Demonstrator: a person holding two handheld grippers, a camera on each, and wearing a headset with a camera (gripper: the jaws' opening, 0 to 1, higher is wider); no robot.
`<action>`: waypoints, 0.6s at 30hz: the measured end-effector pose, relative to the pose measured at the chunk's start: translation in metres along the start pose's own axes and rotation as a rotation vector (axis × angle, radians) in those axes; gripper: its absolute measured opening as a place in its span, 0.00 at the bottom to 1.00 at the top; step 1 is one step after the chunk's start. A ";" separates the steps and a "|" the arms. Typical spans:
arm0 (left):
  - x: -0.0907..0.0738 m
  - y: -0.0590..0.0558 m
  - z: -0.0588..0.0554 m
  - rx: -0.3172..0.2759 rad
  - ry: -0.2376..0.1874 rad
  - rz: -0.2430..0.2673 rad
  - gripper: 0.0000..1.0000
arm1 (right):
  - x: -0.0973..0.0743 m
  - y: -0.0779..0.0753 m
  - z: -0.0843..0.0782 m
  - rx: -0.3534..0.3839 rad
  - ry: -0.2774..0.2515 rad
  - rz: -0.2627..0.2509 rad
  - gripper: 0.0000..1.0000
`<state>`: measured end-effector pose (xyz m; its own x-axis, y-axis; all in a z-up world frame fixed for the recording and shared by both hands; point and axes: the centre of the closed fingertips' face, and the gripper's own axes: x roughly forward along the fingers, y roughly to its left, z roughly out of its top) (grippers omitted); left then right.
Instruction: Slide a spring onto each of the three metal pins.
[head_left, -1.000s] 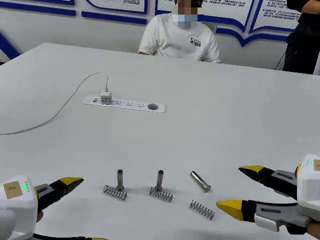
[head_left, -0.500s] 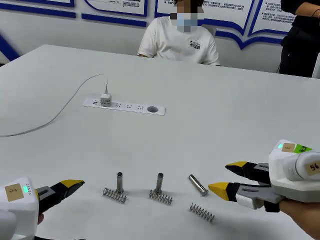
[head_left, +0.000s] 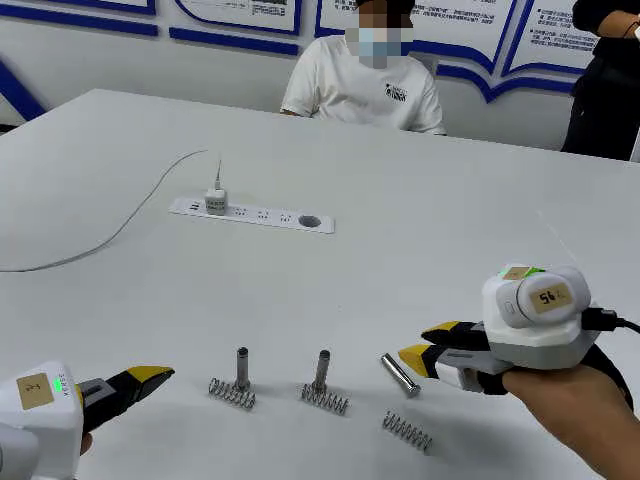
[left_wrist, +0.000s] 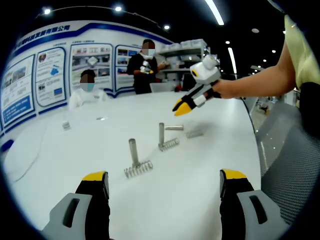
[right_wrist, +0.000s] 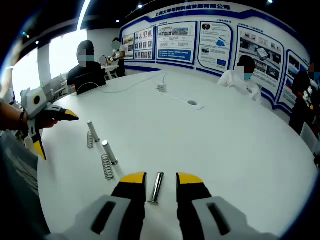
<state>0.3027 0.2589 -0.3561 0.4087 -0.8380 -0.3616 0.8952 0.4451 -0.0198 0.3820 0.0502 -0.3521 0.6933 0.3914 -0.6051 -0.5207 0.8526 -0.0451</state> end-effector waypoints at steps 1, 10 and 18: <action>0.000 0.000 0.000 0.000 0.001 -0.001 0.93 | 0.002 0.000 -0.001 0.004 0.010 -0.003 0.24; 0.001 0.001 -0.003 -0.001 0.009 -0.005 0.93 | 0.024 0.001 -0.012 0.032 0.085 -0.026 0.19; 0.000 0.003 -0.009 -0.007 0.016 -0.002 0.92 | 0.038 0.000 -0.021 0.060 0.139 -0.031 0.15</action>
<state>0.3041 0.2625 -0.3643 0.4038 -0.8338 -0.3764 0.8949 0.4455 -0.0269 0.3982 0.0584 -0.3918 0.6308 0.3165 -0.7085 -0.4666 0.8842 -0.0205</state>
